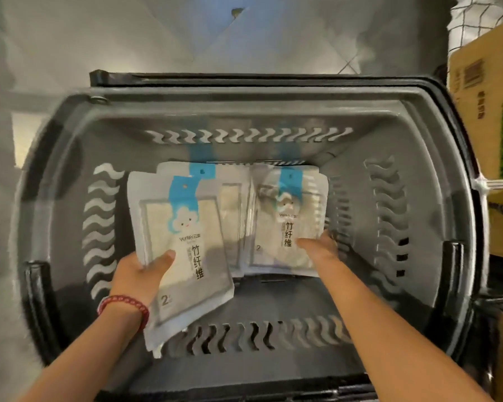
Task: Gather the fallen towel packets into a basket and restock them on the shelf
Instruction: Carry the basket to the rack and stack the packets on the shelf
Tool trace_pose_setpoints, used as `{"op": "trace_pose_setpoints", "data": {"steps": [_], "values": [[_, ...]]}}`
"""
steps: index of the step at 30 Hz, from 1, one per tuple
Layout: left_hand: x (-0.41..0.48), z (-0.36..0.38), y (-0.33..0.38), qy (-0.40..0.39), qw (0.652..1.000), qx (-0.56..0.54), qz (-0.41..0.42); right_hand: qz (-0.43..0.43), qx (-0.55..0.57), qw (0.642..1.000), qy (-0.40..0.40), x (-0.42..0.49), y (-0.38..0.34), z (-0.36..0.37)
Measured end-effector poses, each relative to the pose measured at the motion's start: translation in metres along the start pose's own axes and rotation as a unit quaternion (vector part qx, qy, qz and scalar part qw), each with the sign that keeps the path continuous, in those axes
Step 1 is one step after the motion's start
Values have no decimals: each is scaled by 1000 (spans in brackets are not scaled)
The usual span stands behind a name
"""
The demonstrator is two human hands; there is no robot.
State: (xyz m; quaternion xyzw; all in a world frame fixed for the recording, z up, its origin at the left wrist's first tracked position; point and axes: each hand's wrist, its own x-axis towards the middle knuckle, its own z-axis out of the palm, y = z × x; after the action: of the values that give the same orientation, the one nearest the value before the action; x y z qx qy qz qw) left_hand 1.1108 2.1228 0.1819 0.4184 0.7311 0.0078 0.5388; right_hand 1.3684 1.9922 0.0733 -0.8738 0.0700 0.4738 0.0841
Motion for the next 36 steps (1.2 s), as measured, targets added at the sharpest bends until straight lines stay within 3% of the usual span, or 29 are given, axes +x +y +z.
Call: {"op": "trace_pose_setpoints", "data": {"steps": [5, 10, 15, 20, 26, 28, 31, 36], "values": [[7, 0, -6, -7, 1000, 7, -2, -8, 28, 999, 21, 3, 9, 18], [9, -1, -3, -17, 1000, 12, -11, 15, -41, 999, 21, -2, 2, 32], [14, -2, 0, -23, 1000, 14, -4, 30, -7, 999, 35, 8, -3, 29], [13, -1, 1, -15, 999, 29, -11, 29, 152, 988, -11, -1, 11, 27], [8, -5, 8, 2, 999, 39, -21, -50, 342, 937, 53, -38, 17, 20], [6, -7, 12, 2, 999, 36, -30, -70, 363, 929, 30, -52, 14, 12], [3, -7, 23, -22, 999, 9, -47, -106, 368, 921, -71, -75, 3, 2], [-6, 0, 41, -90, 993, -47, -62, -172, 309, 918, -180, -101, -23, 15]]}}
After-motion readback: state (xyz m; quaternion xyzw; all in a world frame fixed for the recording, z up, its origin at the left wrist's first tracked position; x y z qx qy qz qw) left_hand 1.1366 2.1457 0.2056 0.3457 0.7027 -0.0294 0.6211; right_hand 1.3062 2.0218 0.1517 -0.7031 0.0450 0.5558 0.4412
